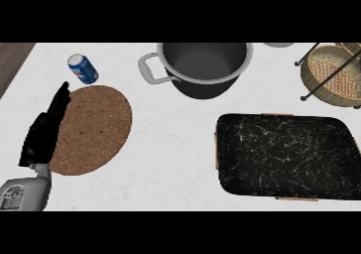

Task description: Pick the pear from the tray and place it in the tiered basket

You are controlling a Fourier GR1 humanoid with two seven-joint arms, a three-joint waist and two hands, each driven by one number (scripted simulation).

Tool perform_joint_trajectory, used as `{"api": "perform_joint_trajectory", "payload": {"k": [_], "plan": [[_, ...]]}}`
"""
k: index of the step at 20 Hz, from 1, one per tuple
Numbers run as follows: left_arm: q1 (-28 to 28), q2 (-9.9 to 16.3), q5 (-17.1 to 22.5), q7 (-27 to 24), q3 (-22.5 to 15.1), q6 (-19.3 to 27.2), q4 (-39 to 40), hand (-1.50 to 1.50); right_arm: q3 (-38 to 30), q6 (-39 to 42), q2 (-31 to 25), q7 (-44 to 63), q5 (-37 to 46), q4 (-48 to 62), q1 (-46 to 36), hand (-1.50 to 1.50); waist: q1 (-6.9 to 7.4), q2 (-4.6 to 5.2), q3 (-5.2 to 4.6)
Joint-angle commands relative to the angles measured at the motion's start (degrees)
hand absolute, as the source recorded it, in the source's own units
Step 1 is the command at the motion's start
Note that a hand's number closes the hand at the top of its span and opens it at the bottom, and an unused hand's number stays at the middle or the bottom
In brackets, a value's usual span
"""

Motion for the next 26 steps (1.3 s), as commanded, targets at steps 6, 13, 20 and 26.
{"api": "perform_joint_trajectory", "payload": {"k": [6, 13, 20, 26], "plan": [[-2.2, 0.2, 0.0, 2.4, 0.1, -0.6, -1.2, 0.00, -3.0, -7.8, -10.6, -11.3, 5.2, 21.6, -5.7, 1.50, 0.75, 0.26, 0.08], [-1.6, -1.7, -1.3, -3.1, -0.2, 1.0, 4.1, 0.00, -5.3, -9.4, -10.9, -21.2, 3.1, 33.1, -8.2, 1.50, 0.58, 0.39, 0.06], [-0.5, -1.1, -0.7, 0.6, -0.7, -0.7, -1.1, 0.00, -8.2, -4.1, -13.3, -26.3, 0.2, 39.3, -9.8, 1.50, 1.07, 0.33, 0.09], [0.7, 1.2, 0.6, -2.0, 1.0, -2.6, 0.0, 0.00, -14.1, -3.9, -11.5, -22.9, -5.4, 43.6, -6.7, -1.50, 1.67, 0.67, 0.12]]}}
